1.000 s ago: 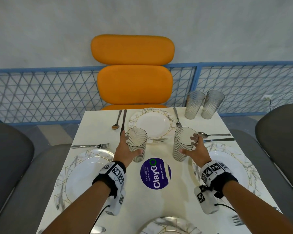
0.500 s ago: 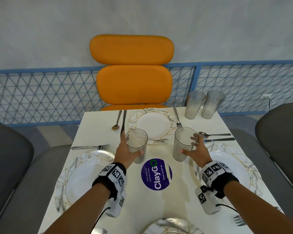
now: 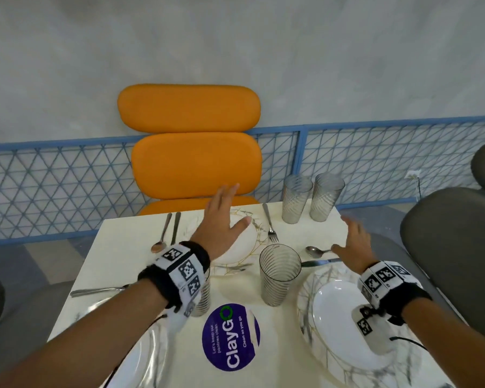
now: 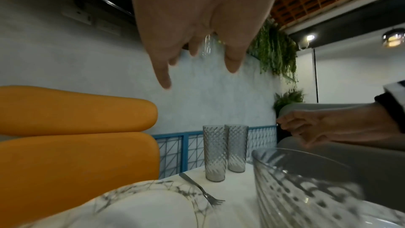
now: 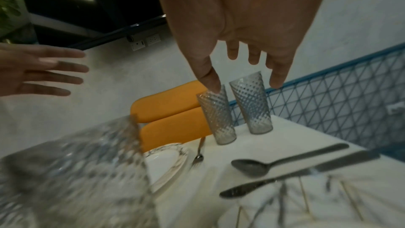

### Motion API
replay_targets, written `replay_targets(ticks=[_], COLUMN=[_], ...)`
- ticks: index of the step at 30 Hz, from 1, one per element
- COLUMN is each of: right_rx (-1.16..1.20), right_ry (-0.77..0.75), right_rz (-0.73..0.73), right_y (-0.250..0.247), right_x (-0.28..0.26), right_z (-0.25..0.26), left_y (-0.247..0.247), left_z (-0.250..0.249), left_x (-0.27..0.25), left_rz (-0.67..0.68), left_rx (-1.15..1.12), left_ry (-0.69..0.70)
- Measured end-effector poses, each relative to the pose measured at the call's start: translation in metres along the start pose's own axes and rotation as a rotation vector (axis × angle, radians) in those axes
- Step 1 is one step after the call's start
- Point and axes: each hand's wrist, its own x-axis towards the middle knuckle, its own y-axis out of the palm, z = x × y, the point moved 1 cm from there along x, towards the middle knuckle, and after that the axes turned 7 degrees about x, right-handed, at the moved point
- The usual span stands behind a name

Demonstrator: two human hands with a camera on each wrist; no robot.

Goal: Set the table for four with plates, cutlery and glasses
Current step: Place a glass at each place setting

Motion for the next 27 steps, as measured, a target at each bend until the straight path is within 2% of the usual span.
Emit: replay_targets(ticks=[2,4,9,13,18,20,22,27], right_rx=[-0.100,-0.182,-0.274,-0.292,-0.282,-0.250,-0.236,-0.140], right_ry=[-0.005,-0.019,-0.046,0.012,0.079,0.049,0.004,-0.060], right_rz=[0.005,0.019,0.065,0.114,0.065,-0.004,-0.048,-0.045], right_y=[-0.009,-0.013,-0.008,0.003,0.016,0.017,0.018,0.021], right_x=[0.022,0.044,0.091,0.118,0.138,0.140,0.140,0.132], right_z=[0.000,-0.002,-0.008,-0.007,-0.010,-0.011,-0.013,-0.023], left_y=[0.019,0.038,0.077,0.105,0.130,0.136,0.136,0.132], left_z=[-0.008,-0.012,-0.014,-0.013,-0.011,-0.011,-0.015,-0.020], left_x=[0.039,0.075,0.140,0.171,0.193,0.199,0.200,0.194], left_rz=[0.172,0.281,0.409,0.510,0.477,0.502,0.463,0.352], left_rx=[0.116,0.239,0.415,0.493,0.534,0.538,0.539,0.539], left_ry=[0.049,0.087,0.061,0.057,0.087,0.081,0.088,0.071])
